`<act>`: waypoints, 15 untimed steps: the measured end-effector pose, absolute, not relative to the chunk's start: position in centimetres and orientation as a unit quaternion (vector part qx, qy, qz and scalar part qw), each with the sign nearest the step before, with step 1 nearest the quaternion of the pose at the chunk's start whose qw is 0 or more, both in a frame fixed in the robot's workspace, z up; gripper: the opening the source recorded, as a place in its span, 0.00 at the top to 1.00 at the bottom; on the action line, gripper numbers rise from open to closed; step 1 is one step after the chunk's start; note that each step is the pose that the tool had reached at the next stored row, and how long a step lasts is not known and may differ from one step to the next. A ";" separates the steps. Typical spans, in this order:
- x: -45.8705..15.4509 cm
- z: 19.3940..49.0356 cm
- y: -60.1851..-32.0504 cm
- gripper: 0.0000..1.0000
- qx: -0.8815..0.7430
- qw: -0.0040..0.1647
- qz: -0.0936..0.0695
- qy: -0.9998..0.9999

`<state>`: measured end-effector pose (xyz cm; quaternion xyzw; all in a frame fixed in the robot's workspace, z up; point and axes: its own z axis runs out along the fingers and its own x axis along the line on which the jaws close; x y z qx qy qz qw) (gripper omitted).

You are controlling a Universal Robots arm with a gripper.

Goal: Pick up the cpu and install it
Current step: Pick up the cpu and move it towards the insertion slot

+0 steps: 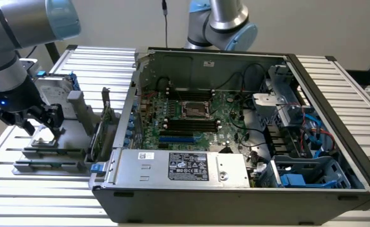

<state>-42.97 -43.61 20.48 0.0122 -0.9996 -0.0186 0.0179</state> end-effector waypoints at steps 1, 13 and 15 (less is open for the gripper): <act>-43.0 20.4 -43.6 0.35 0.012 0.018 -0.019 -1.000; -43.2 19.6 -43.3 0.35 0.005 0.021 -0.019 -1.000; -43.2 19.5 -43.2 0.35 0.004 0.021 -0.019 -1.000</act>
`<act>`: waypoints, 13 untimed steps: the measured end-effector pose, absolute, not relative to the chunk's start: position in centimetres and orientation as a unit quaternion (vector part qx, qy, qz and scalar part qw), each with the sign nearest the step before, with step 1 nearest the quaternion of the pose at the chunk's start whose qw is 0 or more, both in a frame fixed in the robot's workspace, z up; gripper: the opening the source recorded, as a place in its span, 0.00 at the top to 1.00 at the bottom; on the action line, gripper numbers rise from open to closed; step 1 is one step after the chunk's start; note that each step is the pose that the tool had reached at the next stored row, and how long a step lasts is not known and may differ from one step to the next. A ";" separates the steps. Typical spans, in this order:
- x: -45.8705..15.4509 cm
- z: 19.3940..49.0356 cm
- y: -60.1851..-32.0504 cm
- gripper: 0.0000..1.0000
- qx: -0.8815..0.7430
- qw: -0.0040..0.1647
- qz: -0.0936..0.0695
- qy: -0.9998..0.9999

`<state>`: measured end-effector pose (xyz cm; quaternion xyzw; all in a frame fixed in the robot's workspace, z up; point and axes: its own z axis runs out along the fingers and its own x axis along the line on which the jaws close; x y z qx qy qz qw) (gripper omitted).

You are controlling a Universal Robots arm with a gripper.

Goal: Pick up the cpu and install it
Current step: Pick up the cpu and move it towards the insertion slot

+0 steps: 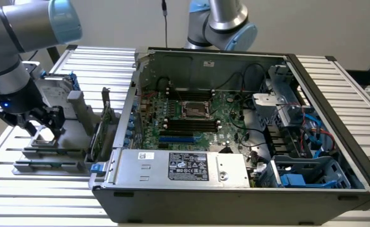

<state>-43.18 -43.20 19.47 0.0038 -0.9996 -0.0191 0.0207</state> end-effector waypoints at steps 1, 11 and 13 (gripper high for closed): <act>-43.2 19.4 -43.2 0.35 0.003 0.021 -0.019 -1.000; -43.4 18.8 -43.0 0.35 -0.014 0.021 -0.019 -0.999; -43.4 18.7 -43.0 0.35 -0.014 0.021 -0.020 -0.999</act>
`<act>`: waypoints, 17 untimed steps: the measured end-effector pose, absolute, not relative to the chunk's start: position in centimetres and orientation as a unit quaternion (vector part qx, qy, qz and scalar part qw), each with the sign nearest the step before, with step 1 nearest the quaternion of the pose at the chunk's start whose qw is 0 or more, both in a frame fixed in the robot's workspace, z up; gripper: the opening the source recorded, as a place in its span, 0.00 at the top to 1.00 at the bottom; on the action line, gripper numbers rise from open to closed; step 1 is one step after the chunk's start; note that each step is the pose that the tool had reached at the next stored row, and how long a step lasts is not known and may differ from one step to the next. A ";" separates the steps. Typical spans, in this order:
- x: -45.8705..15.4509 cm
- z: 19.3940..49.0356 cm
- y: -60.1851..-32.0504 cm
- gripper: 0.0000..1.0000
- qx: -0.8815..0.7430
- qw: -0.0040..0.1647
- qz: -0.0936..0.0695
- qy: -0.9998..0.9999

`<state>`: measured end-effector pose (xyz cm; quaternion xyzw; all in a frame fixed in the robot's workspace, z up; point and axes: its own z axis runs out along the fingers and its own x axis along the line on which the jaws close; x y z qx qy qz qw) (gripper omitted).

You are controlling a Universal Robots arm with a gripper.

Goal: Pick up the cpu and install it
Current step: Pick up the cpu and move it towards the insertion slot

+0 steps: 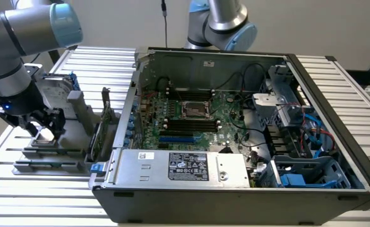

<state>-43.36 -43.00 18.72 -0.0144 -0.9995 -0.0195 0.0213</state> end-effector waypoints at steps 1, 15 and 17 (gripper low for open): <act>-43.4 18.7 -43.0 0.35 -0.015 0.021 -0.019 -0.999; -43.3 18.6 -42.9 0.35 -0.014 0.023 -0.019 -0.999; -43.3 18.6 -42.9 0.35 -0.012 0.024 -0.019 -0.999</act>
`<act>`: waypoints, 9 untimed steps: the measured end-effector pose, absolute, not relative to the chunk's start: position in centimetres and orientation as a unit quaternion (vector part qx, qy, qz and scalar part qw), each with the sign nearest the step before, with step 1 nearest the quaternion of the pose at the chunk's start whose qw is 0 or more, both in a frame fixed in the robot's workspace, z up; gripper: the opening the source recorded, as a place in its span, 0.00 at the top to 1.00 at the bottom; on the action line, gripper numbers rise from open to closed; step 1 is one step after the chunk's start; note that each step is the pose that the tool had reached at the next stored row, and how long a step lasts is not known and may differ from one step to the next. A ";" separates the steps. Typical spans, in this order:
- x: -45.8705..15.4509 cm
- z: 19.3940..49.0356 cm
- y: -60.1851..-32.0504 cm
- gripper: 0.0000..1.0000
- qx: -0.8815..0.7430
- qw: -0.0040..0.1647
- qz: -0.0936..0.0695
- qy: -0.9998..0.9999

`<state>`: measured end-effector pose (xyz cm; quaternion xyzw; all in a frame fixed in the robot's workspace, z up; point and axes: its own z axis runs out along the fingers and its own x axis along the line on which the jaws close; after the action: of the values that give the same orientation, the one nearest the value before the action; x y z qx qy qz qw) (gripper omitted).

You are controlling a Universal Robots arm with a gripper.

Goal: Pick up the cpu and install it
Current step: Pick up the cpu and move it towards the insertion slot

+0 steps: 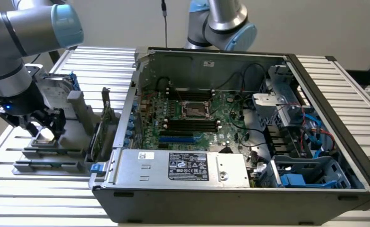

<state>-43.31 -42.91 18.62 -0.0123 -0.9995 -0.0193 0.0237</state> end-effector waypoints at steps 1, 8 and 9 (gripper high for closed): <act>-43.3 18.6 -42.9 0.35 -0.012 0.024 -0.019 -0.999; -43.3 18.6 -42.9 0.35 -0.006 0.024 -0.018 -1.000; -43.3 18.5 -42.9 0.35 -0.006 0.024 -0.018 -1.000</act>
<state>-43.27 -42.91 18.55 -0.0058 -0.9995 -0.0176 0.0239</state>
